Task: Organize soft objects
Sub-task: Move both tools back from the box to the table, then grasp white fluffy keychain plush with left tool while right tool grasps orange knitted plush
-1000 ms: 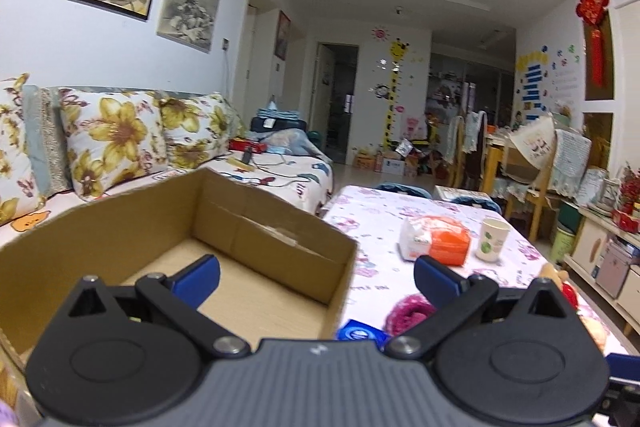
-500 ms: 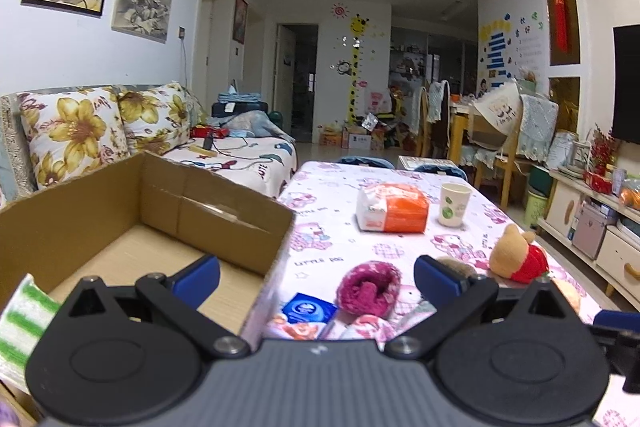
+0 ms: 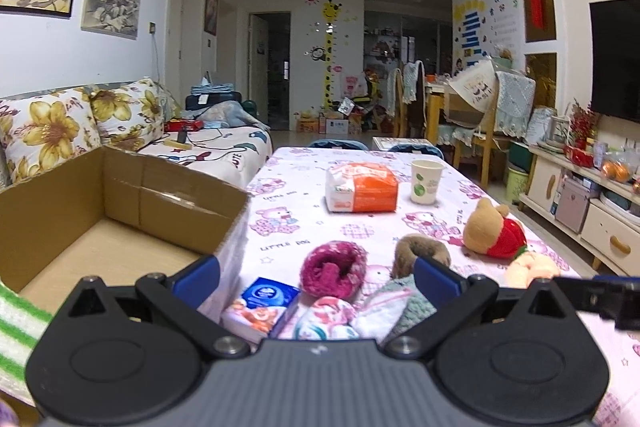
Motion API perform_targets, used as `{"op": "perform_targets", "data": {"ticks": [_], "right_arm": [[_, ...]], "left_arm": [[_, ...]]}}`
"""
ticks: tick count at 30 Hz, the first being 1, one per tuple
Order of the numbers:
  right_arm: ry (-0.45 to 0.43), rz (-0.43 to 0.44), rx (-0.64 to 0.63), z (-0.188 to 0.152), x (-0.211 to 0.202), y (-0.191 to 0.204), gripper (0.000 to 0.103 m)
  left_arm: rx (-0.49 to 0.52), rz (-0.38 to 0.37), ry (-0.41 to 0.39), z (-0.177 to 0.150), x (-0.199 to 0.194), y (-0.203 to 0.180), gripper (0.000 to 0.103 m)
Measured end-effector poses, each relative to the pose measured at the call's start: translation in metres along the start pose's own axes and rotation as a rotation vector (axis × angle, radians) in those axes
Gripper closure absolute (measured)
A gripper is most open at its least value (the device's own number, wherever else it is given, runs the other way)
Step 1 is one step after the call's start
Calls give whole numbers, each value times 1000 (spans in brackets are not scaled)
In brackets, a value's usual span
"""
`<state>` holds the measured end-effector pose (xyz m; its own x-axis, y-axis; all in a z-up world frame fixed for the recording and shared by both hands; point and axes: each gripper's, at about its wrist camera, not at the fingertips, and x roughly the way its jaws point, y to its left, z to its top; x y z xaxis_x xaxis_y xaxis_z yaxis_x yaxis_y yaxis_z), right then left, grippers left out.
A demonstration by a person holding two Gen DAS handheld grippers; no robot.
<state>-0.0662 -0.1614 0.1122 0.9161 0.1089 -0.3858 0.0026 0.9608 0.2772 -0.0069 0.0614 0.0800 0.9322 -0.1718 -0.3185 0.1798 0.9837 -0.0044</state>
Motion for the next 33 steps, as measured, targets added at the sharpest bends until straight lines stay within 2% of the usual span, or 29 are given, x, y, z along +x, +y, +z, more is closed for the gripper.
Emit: {"op": "perform_targets", "data": {"ticks": [9,25,33], "right_arm": [[4,-50,36,5,7,-19,0],[78,-131,77,10,44,-58,0],[110,-118,80,14,67,-74,0]], "left_arm": [[43,-64,30,-6,2,-18,1],[170,-273,109,-28,13,-78,1],[132,-298,141,-29,30,-88,6]]}}
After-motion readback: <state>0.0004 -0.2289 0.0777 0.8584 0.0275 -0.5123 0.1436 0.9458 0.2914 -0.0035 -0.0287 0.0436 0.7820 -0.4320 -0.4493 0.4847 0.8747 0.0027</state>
